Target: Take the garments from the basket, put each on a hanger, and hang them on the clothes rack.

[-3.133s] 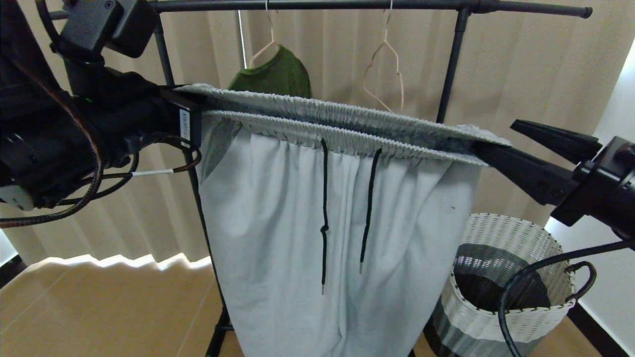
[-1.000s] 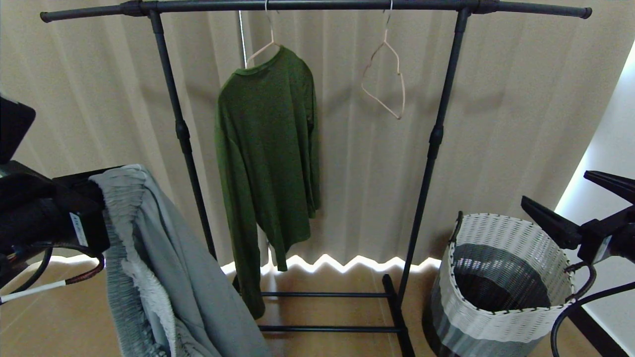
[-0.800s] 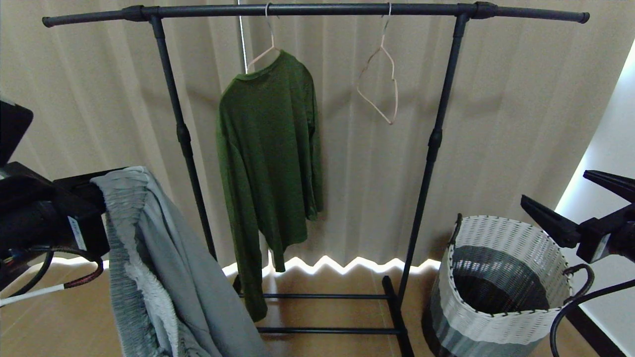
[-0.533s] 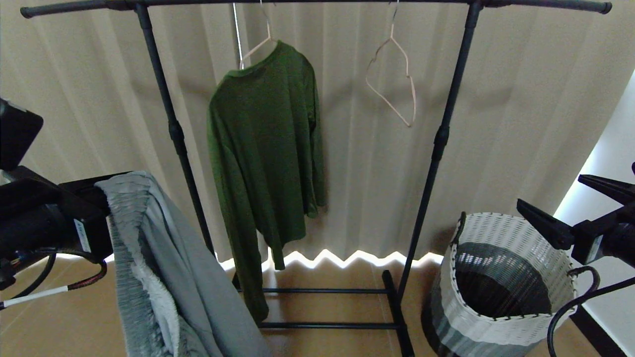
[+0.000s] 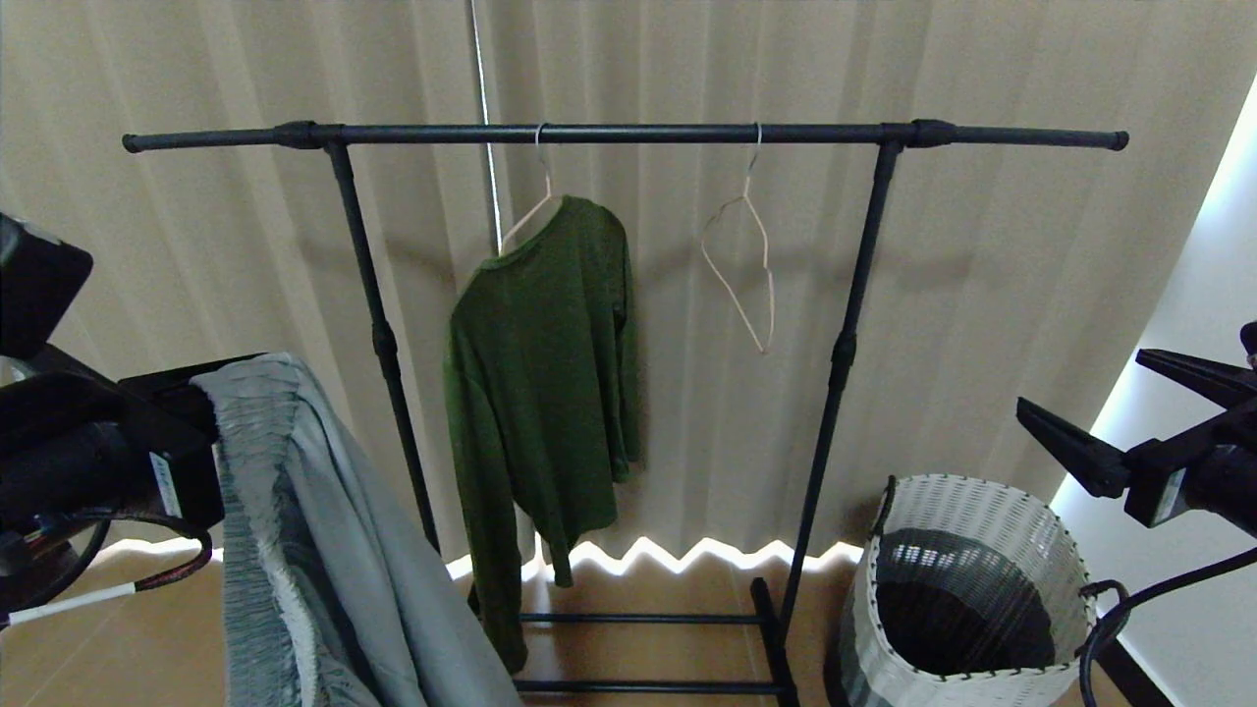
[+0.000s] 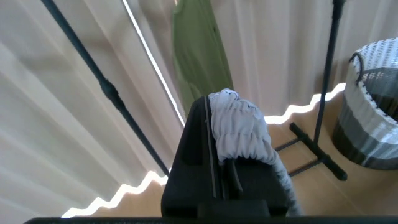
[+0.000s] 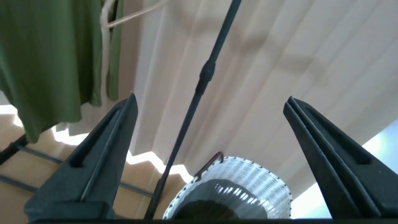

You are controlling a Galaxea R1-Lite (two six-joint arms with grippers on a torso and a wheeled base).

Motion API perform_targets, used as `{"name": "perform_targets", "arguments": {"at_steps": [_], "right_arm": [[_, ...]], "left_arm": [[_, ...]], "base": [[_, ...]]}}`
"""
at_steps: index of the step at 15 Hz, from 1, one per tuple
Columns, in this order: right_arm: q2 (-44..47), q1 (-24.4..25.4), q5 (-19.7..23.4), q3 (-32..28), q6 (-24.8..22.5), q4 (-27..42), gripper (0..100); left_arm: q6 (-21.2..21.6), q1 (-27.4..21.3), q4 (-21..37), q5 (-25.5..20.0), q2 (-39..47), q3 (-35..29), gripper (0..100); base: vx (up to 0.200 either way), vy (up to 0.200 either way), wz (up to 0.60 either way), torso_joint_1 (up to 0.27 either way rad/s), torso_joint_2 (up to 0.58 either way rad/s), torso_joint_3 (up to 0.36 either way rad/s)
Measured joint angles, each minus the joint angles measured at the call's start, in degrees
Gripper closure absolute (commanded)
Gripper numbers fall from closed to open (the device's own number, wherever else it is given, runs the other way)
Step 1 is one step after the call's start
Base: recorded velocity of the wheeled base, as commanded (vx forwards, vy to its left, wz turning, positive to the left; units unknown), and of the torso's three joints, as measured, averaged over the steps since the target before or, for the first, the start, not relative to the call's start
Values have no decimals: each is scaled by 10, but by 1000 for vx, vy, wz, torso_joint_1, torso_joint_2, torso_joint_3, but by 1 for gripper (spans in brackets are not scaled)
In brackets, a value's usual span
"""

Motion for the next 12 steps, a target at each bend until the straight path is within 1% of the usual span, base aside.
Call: {"name": "perform_targets", "arguments": {"at_steps": [8, 11, 12], "right_arm": [[1, 0, 0, -3, -1, 2, 0], [1, 0, -1, -1, -2, 11, 0], [3, 0, -5, -1, -2, 33, 0]], "left_arm": [[4, -1, -1, 0, -9, 14, 100], [29, 0, -9, 0, -17, 32, 100], [34, 0, -21, 0, -20, 38, 100]], "base": [[0, 0, 0, 243, -498, -262], [0, 0, 0, 87, -181, -97], [0, 0, 0, 27, -61, -27]]}}
